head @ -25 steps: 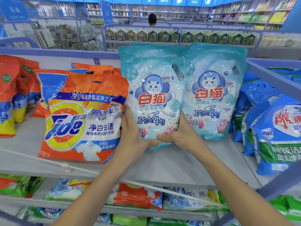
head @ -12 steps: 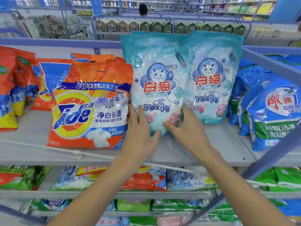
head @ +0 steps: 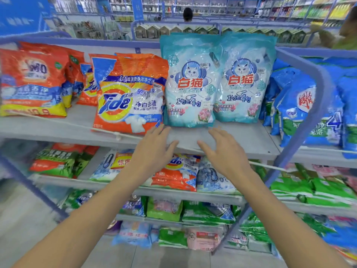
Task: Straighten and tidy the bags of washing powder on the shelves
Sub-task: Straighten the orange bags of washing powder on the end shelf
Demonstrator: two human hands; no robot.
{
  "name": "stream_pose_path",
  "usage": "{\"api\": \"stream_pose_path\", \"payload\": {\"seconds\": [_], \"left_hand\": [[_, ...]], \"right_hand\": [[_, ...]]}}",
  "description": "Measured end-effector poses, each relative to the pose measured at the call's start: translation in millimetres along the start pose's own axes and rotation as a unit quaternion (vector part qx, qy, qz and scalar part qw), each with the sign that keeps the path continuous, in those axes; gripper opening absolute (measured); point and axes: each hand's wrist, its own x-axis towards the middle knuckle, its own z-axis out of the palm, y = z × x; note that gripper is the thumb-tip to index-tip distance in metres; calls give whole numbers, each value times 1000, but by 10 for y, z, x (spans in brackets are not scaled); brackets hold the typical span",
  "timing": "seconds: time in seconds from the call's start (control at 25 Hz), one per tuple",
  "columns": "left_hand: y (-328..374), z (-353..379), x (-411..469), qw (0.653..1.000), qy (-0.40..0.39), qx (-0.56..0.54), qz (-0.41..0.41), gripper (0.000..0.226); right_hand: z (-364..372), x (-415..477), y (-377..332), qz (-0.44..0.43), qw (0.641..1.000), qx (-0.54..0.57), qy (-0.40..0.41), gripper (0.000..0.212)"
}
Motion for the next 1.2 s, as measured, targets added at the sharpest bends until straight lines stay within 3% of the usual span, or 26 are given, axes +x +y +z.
{"api": "stream_pose_path", "payload": {"seconds": [0.2,0.4,0.48,0.72,0.88,1.08,1.2], "left_hand": [[-284,59,-685,999,-18,24,-45,64],[-523,172,-1132,994,-54,29,-94,66],[-606,237,-1229,992,-67,25,-107,66],[-759,551,-1182,986,-118,-19,-115,60],[-931,836,-950,980,-146,-73,-117,60],[-1128,1190,-498,965,-140,-156,-160,56],[-1221,1512,-171,937,-148,-240,-207,58]], "right_hand": [[224,-499,-63,-37,999,-36,-3,64],[609,-828,-118,-72,995,5,73,55],[782,-894,-123,-59,998,16,31,56],[1300,-874,-37,38,995,-4,-91,70],[1599,-772,31,136,980,44,-139,73],[1867,-367,128,293,918,227,-139,65],[2040,-16,303,357,878,298,-115,70]]}}
